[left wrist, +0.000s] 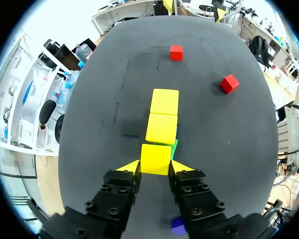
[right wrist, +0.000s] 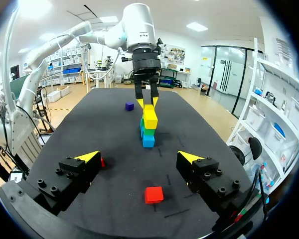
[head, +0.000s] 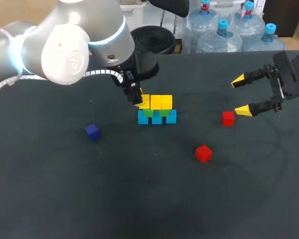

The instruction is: Place the blue cubes, place green cubes on the blue cubes, place the yellow cubes on the green cubes, then place the red cubes on the yellow cubes, and place purple cube on the red cubes.

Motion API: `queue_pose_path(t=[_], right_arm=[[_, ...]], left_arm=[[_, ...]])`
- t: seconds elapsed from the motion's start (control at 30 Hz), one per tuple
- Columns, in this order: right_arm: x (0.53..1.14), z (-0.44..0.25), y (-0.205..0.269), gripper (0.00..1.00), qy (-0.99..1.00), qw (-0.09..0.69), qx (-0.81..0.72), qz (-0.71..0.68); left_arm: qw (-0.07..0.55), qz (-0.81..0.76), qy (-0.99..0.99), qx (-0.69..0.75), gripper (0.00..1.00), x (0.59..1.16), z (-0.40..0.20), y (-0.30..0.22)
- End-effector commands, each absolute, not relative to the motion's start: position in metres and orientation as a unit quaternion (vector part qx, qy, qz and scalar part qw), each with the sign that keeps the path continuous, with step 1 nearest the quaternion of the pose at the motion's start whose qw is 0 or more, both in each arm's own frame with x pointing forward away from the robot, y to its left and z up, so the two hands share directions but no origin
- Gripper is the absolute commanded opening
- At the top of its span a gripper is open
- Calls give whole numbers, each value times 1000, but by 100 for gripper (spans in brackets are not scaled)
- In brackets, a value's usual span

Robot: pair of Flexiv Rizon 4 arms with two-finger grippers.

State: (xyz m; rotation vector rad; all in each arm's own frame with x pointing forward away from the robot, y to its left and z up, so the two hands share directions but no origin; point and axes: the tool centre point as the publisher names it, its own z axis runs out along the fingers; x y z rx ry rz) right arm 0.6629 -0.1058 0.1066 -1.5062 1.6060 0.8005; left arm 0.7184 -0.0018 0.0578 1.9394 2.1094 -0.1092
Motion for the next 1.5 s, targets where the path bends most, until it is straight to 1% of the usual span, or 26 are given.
queue_pose_path(t=[0.03, 0.23, 0.27, 0.3, 0.33, 0.4, 0.43, 0.47, 1.0, 1.5], right_arm=[[663, 106, -105, 100, 631, 390, -592, 315], [663, 106, -105, 100, 631, 390, -592, 315], [663, 106, -105, 100, 631, 390, -592, 315], [663, 106, -105, 100, 631, 390, -592, 315], [663, 106, -105, 100, 631, 390, -592, 315], [663, 106, -105, 100, 631, 390, -592, 315], [663, 106, -105, 100, 631, 390, -592, 315], [663, 106, -105, 100, 631, 390, -592, 315], [663, 106, -105, 100, 631, 390, -592, 315], [663, 106, -105, 100, 631, 390, -592, 315]], left_arm=[[134, -39, 728, 672, 0, 721, 57, -3], [133, -38, 727, 672, 0, 722, 57, -3], [133, -38, 727, 672, 6, 722, 57, -2], [132, -38, 727, 672, 26, 722, 57, -2], [132, -38, 727, 672, 40, 722, 57, -2], [132, -38, 727, 673, 50, 722, 57, -2], [131, -38, 727, 673, 78, 722, 57, -2], [130, -38, 727, 673, 100, 722, 57, -2], [126, -29, 723, 679, 100, 721, 55, 3], [104, 4, 786, 609, 100, 741, 38, 66]])
